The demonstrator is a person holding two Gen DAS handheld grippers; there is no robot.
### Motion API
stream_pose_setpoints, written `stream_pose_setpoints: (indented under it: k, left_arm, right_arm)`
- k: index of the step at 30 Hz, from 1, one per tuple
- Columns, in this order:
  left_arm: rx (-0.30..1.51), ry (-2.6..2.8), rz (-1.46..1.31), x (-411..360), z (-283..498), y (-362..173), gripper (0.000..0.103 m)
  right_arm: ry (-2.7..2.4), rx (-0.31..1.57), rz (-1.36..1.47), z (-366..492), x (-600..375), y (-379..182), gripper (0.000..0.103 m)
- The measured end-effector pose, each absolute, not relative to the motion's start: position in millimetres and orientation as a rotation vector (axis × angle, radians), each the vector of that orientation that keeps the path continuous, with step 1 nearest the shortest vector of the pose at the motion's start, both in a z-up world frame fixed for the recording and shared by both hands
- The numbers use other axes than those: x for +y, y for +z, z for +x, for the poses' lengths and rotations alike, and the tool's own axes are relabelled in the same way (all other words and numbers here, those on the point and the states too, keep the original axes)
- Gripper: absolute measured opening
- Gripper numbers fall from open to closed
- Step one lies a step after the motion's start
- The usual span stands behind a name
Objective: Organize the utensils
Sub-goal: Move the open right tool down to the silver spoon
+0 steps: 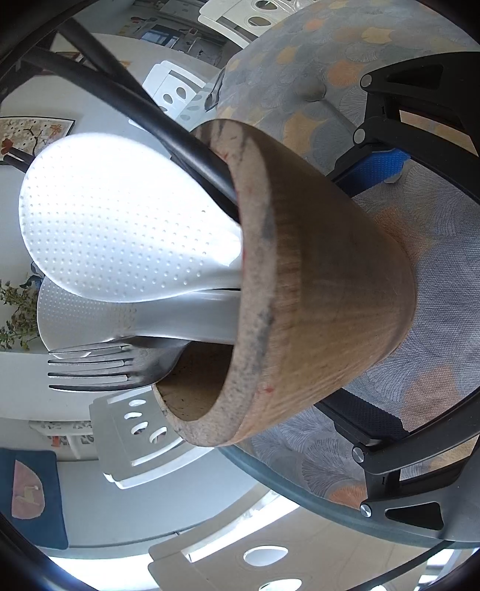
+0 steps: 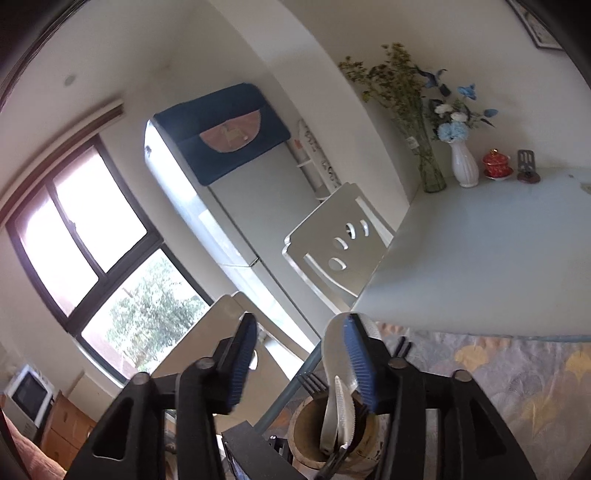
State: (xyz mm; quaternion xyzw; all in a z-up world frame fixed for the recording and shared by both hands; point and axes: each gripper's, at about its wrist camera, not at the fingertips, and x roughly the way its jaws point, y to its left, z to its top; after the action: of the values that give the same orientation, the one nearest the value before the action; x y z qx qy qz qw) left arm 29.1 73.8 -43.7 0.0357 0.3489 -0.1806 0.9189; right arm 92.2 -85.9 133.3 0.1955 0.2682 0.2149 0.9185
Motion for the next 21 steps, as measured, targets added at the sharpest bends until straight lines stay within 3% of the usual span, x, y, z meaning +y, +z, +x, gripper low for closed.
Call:
stream_pose_setpoints:
  k: [5,8,14,21]
  left_arm:
    - [0.717,-0.371,0.074,74,30,-44,0.098]
    - [0.717,-0.371,0.073,74,29,-44,0.098]
    - [0.717,-0.371,0.074,74,29,-44,0.098]
    - [0.717,-0.371,0.073,74,29,-44,0.098]
  right_arm:
    - [0.367,0.522,0.583,81,-130,140,0.057]
    - [0.232,0.528,0.719,73,-168,135,0.063]
    - [-0.087,0.768,0.961,60,-228,76,0.064]
    - [-0.398,1.219,1.083,43,-251,-31,0.064]
